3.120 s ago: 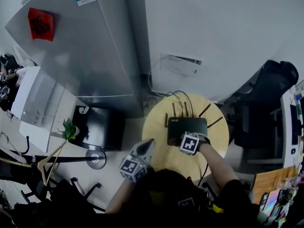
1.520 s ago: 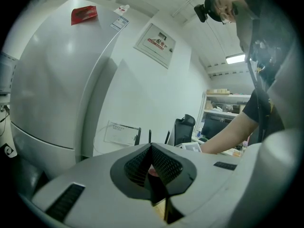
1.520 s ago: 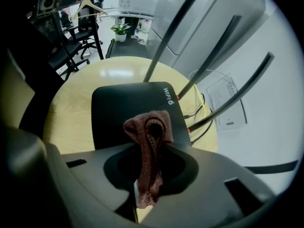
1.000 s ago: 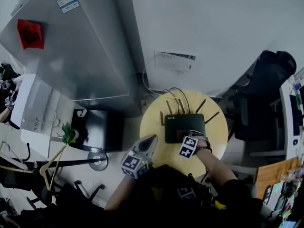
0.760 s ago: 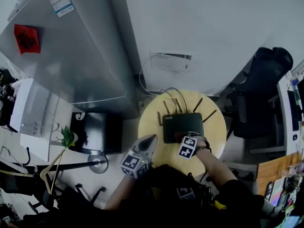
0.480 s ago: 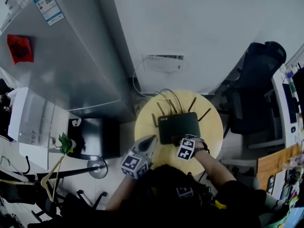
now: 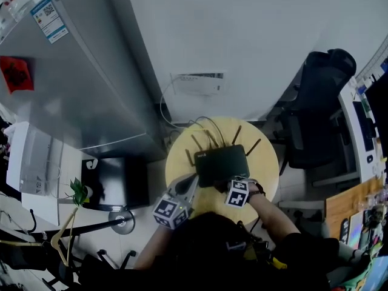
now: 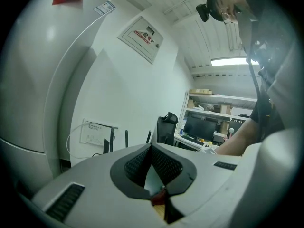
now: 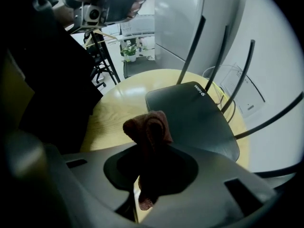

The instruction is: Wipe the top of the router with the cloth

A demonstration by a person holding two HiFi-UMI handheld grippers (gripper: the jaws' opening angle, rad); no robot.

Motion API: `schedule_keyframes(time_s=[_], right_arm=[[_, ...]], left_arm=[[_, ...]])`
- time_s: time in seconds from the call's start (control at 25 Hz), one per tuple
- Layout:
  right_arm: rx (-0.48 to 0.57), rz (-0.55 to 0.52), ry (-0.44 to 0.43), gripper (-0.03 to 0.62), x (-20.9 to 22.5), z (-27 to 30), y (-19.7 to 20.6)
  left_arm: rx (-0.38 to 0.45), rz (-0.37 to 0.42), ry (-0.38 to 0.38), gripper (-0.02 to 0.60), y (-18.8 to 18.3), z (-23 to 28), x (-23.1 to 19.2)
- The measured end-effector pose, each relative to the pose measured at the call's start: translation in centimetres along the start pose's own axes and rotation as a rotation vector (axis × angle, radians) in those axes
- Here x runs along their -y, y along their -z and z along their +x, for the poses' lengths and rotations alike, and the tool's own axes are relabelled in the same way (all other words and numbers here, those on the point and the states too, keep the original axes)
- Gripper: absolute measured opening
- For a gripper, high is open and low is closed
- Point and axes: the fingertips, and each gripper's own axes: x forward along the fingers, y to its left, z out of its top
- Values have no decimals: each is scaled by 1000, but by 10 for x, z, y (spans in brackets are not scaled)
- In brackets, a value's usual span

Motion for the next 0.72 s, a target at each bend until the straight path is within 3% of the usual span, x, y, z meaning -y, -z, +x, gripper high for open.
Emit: schedule_keyframes(time_s=[0.08,0.2,0.32,0.44,0.56,0.72], right_arm=[[31,-34,69,63,10,-8,-2],[71,-109,302,63,46,-23,-6],[32,-135,485,63,87,-24,6],[15,-125,575,63,115,-28,7],[52,-186,650,63,133,-38,-14],[46,-264,672,63,145,-32,-33]], left_arm=[[-3,-2,2,2,4,1,-1],[1,-13,-2,2,5,1,-1],[-1,-22,-11,2,7,2,-3],[-7,-28,-29,2,9,0,-7],[-3,-30,-59,2,8,-4,-14],[-5,-55,-116,2,7,-14,-21]])
